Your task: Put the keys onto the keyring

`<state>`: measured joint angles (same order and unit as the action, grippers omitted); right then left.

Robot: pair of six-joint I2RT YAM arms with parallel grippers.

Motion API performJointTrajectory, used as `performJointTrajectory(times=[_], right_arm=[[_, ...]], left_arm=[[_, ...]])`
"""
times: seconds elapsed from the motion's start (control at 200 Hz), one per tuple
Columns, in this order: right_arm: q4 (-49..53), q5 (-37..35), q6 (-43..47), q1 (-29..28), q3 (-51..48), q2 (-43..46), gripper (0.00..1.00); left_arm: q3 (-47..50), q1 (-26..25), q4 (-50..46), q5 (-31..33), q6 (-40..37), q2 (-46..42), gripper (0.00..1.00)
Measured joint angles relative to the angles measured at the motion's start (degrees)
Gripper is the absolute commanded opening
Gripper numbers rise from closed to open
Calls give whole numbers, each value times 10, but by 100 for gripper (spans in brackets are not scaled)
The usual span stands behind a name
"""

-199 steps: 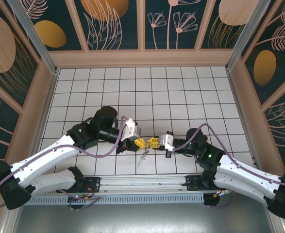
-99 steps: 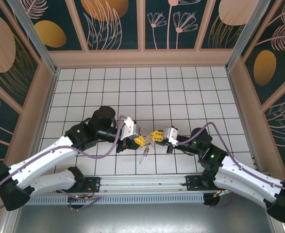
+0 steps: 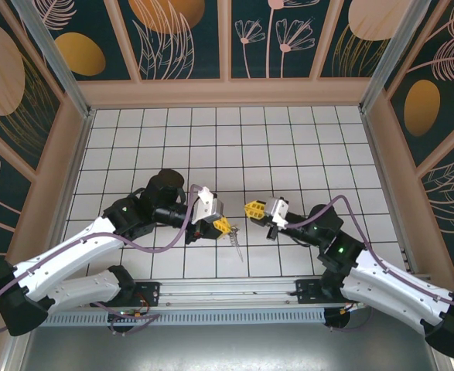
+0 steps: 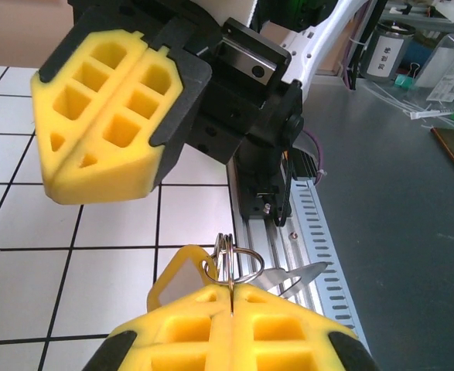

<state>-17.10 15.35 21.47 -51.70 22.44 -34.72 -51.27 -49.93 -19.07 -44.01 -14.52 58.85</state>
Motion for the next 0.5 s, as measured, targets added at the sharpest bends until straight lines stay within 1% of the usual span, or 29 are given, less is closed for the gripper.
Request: performJointTrajectory(times=[0.085,0.18,0.265,0.335,0.5], right_arm=[[0,-3,0,2,0,-1,1],[1,10,4,2,0,-2,24],[2,33,5,2,0,-2,39],[2,53,9,-2,-2,-3,43],[0,82,12,-17,-9,-15,43]], left_arm=[[0,0,-3,2,0,-2,0],[0,0,-8,4,0,-5,0],[0,0,-9,6,0,-6,0],[0,0,-11,8,0,-6,0],[0,0,-14,10,0,-6,0]])
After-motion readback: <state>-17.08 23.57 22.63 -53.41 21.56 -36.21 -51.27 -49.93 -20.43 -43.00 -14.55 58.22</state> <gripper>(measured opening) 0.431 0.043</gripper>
